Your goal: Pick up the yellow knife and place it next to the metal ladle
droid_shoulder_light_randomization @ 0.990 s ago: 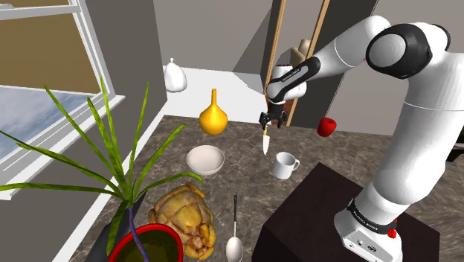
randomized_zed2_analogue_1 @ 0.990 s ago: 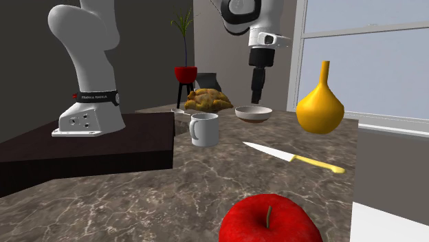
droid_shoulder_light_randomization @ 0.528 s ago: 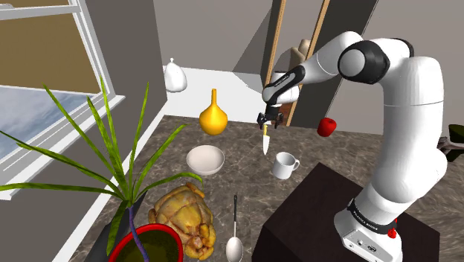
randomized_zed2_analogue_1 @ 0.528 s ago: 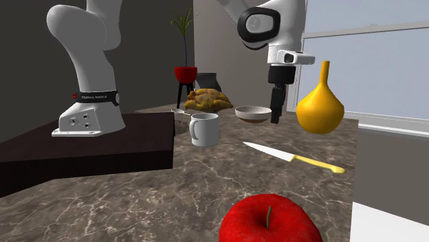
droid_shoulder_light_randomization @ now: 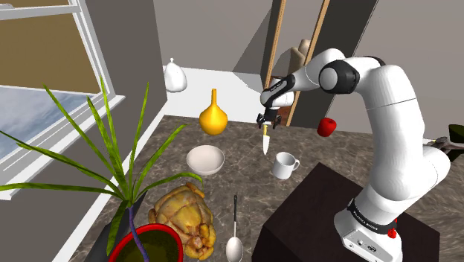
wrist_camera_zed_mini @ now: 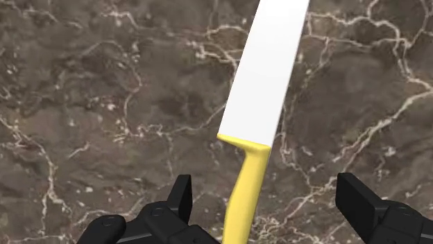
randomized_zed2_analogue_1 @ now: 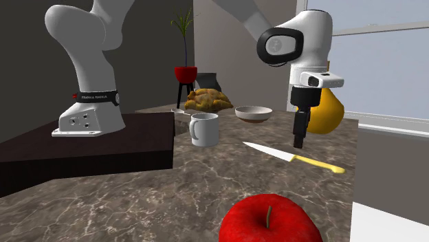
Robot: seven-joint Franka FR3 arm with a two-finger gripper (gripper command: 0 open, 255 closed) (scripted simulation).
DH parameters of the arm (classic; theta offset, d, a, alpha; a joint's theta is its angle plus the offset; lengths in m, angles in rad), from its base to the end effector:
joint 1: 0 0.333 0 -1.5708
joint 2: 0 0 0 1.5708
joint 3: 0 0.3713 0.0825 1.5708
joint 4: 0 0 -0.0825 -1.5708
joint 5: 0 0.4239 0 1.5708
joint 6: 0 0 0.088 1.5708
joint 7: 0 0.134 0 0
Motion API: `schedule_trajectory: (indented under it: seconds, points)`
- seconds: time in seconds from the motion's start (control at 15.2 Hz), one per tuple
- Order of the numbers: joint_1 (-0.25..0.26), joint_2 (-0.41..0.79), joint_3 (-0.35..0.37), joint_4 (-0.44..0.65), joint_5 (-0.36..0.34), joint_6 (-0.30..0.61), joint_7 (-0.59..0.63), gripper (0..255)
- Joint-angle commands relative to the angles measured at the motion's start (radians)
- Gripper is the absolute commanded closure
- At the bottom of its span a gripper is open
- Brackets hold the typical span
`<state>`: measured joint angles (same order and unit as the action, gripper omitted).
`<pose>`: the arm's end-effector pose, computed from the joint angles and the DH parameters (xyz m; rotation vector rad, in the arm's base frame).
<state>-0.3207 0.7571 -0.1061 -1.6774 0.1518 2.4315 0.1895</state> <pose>0.6794 -0.2970 0.1458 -2.9257 1.0721 -0.0104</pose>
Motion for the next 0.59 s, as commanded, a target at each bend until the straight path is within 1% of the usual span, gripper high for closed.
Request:
schedule_trajectory:
  seconds: [0.0,0.33,0.53]
  points:
    - [-0.003,0.031,0.002,0.023,0.004,0.010,0.002,0]
    - [-0.007,0.092,0.010,0.047,0.010,0.048,-0.001,0]
    - [-0.007,0.092,0.010,0.047,0.010,0.048,-0.001,0]
